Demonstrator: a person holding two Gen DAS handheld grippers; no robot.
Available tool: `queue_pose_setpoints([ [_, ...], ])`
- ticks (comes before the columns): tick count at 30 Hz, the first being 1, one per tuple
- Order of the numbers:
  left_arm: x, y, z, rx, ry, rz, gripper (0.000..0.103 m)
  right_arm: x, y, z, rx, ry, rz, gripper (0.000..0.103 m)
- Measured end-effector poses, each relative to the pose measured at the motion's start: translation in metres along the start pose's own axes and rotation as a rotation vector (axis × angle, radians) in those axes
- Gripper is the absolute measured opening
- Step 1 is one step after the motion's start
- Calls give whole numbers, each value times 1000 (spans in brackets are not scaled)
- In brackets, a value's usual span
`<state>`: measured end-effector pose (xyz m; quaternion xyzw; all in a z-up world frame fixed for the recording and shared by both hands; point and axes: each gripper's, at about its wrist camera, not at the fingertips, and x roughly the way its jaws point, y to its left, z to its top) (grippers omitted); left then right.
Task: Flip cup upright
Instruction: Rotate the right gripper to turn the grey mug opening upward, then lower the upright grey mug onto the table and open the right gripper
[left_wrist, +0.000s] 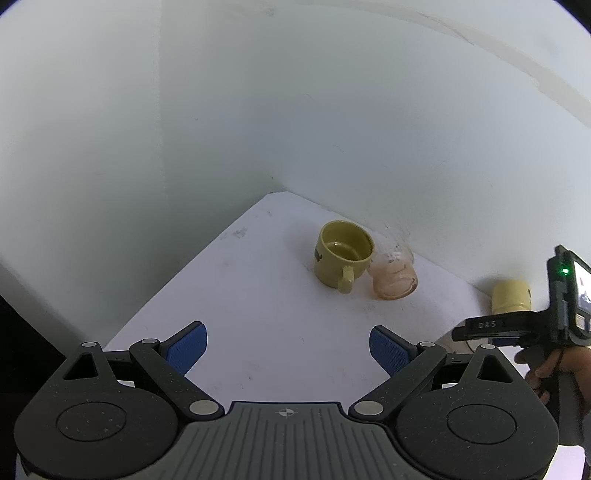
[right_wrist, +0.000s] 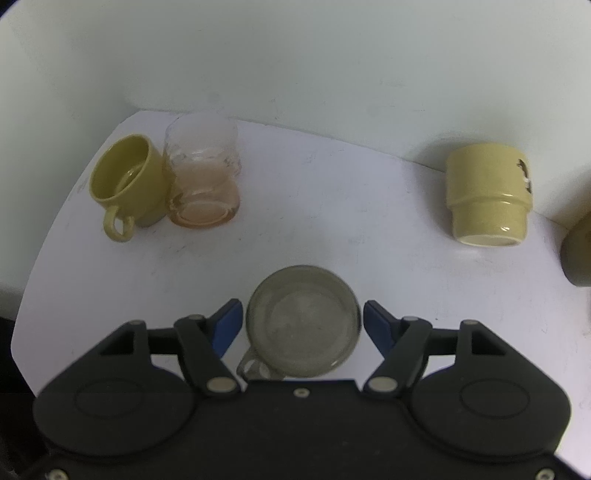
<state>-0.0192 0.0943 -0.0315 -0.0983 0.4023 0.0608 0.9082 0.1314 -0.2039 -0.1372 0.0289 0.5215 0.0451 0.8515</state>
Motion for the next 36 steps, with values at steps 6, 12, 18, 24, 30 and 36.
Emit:
queue_pose_setpoints([
  [6,4,-3,-1,-6,6,1,95,-6,-5,-6,-14,-3,-2,77],
  [12,3,-5,-1,3,6,-5,95,-7,-5,-6,-5,-12,-9,77],
  [18,1,-5,-4,0,5,-9,95,-10,0,-4,-60,-16,-13,75],
  [24,-5,-4,-5,0,-6,-12,95,-8,4,0,-90,-8,-2,64],
  [30,-7,-3,-5,-2,-6,-10,95,-5,2,8,16,26,-7,64],
  [36,-9,-4,-6,3,-6,-6,95,-8,-18,19,250,87,45,75],
])
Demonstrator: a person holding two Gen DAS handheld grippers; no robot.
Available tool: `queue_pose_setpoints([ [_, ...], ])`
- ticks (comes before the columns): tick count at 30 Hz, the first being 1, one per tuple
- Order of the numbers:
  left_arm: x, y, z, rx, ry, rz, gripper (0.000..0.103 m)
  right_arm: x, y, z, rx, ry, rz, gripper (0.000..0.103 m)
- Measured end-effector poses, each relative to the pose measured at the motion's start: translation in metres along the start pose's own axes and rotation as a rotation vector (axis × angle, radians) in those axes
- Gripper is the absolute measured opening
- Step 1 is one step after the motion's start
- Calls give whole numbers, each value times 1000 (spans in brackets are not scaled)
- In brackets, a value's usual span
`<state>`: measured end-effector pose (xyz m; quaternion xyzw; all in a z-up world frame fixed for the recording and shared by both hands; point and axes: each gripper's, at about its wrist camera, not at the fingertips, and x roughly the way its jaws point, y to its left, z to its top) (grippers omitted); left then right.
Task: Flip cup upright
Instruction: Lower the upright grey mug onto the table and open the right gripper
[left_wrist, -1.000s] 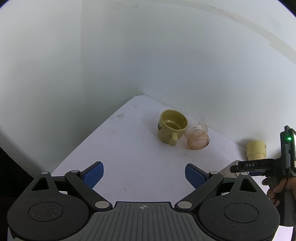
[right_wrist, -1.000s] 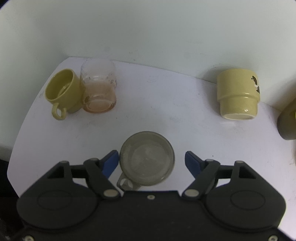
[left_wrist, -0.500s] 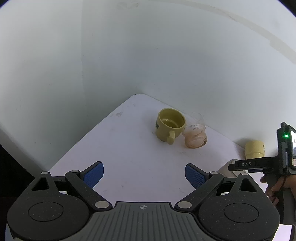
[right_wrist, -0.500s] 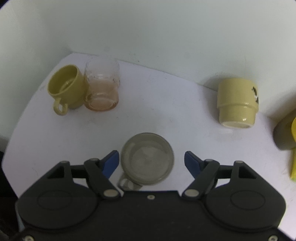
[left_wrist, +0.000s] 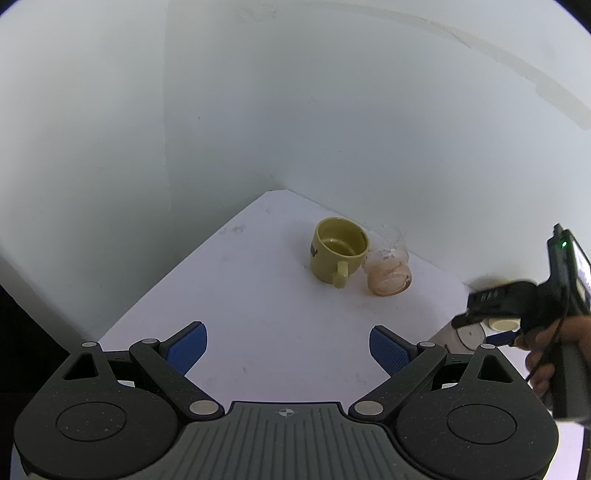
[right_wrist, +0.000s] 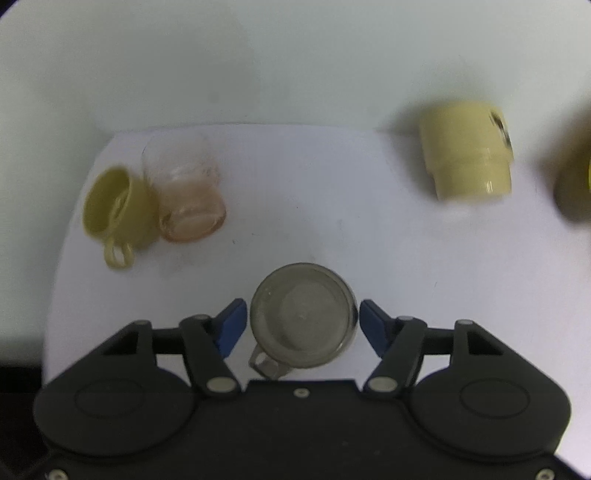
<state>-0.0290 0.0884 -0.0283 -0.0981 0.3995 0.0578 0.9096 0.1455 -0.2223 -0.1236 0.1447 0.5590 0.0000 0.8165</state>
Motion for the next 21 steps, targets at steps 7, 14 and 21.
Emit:
queue_pose_setpoints([
  [7,0,-1,0,-9,-4,3,95,-11,32,-11,-513,-125,-14,82],
  [14,-1,2,-3,-25,-4,6,95,9,21,-17,-614,-11,-12,65],
  [21,-3,0,-2,-22,-6,-4,95,7,2,-14,-173,-21,-33,65],
])
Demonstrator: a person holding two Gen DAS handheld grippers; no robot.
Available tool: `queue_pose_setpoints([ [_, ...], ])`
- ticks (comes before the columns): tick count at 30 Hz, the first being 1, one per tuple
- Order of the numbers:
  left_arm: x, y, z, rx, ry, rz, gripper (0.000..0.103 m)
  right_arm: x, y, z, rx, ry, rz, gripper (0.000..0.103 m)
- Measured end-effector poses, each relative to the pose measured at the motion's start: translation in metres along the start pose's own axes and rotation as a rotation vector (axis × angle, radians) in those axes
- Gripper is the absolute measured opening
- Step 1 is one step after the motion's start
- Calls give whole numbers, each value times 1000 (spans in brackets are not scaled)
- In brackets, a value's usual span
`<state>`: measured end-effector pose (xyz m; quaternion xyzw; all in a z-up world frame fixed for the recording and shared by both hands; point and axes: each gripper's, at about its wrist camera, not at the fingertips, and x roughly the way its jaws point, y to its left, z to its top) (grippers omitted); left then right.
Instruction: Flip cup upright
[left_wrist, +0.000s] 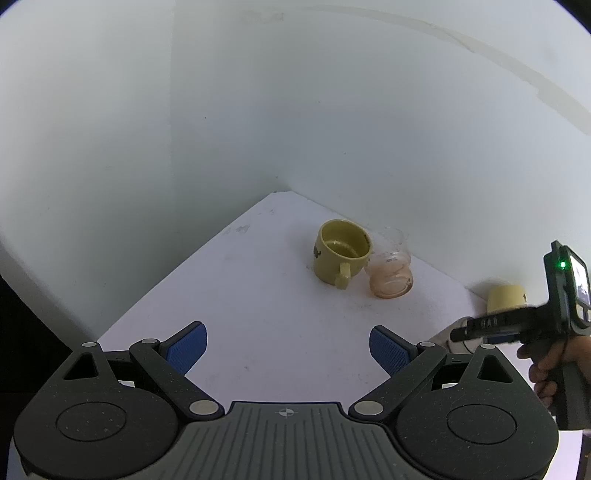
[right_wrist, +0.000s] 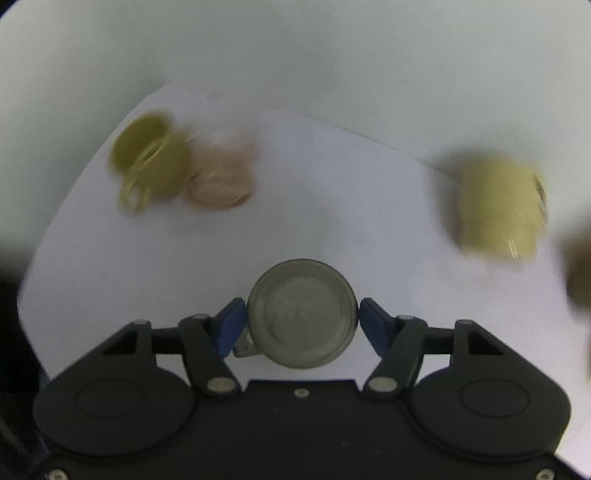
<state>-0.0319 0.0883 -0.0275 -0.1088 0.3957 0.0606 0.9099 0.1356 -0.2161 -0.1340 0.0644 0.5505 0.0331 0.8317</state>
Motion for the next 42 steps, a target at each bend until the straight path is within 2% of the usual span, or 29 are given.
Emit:
queue_pose_setpoints([
  [2,-2,-2,1,6,-1,-5,95,0,4,-3,59,-13,-29,67],
  [5,-5,-9,3,29,-1,-25,95,-2,9,-6,68,-23,-3,68],
  [7,-8,-15,6,52,-2,-43,95,-10,11,-9,58,-51,1,72],
  [11,-11,-27,12,77,10,-87,96,-52,15,-15,-45,-165,-14,77],
  [13,-12,-32,16,83,15,-105,97,-68,14,-18,-66,-188,3,85],
  [15,-13,-42,20,98,24,-131,101,-102,9,-27,-95,-220,13,92],
  [18,-11,-56,25,125,51,-162,103,-131,4,-42,-90,-231,-7,103],
  [21,-7,-65,25,143,85,-174,103,-145,1,-61,-100,-200,-26,103],
  [22,-2,-73,25,162,122,-168,103,-148,1,-65,-104,-195,-34,103],
  [24,2,-83,22,204,152,-163,103,-153,5,-80,-102,-160,-80,103],
  [29,11,-97,16,247,221,-159,103,-158,7,-96,-47,-148,-82,103],
  [35,18,-103,11,271,243,-142,103,-156,14,-101,-77,-149,-107,103],
  [42,19,-101,10,267,258,-110,103,-157,15,-97,-79,-154,-97,103],
])
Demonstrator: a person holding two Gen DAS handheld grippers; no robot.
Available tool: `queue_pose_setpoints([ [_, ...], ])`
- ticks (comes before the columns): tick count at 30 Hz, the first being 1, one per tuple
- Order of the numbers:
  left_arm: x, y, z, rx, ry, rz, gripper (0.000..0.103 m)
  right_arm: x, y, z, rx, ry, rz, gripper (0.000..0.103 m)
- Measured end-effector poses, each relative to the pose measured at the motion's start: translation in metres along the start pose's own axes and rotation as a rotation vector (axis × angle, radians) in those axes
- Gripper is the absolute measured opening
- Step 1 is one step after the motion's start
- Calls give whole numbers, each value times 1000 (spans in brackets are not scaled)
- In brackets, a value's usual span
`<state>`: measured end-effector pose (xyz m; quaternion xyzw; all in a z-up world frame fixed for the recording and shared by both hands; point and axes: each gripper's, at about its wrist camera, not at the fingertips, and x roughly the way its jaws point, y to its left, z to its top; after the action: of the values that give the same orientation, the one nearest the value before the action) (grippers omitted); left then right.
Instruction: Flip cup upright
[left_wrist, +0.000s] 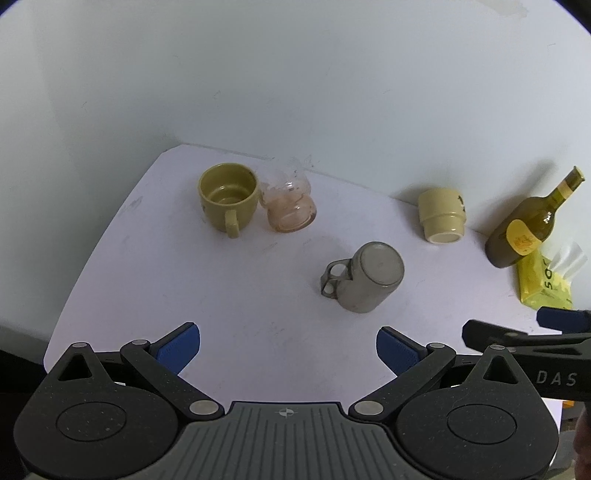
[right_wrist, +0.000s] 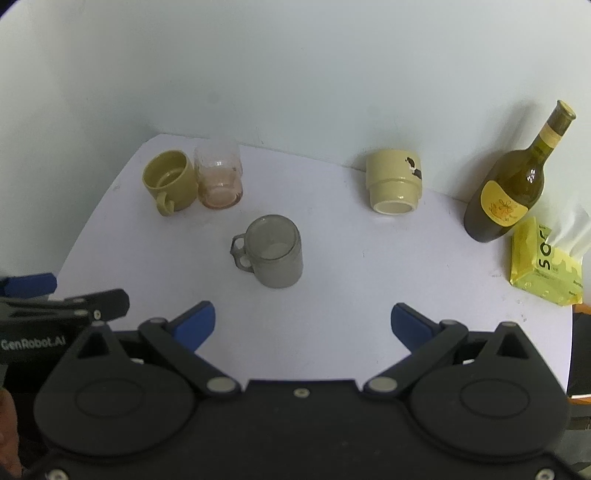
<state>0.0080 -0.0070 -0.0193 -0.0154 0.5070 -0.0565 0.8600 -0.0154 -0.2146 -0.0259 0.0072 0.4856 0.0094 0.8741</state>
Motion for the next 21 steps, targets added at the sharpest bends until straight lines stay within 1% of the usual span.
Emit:
queue_pose_setpoints([
  [5,4,4,0,-10,19,20,103,2,6,2,-27,5,8,103],
  [11,5,5,-1,-20,21,33,103,3,11,1,-50,10,11,103],
  [21,6,2,1,-14,18,49,103,4,12,2,-53,13,15,103],
])
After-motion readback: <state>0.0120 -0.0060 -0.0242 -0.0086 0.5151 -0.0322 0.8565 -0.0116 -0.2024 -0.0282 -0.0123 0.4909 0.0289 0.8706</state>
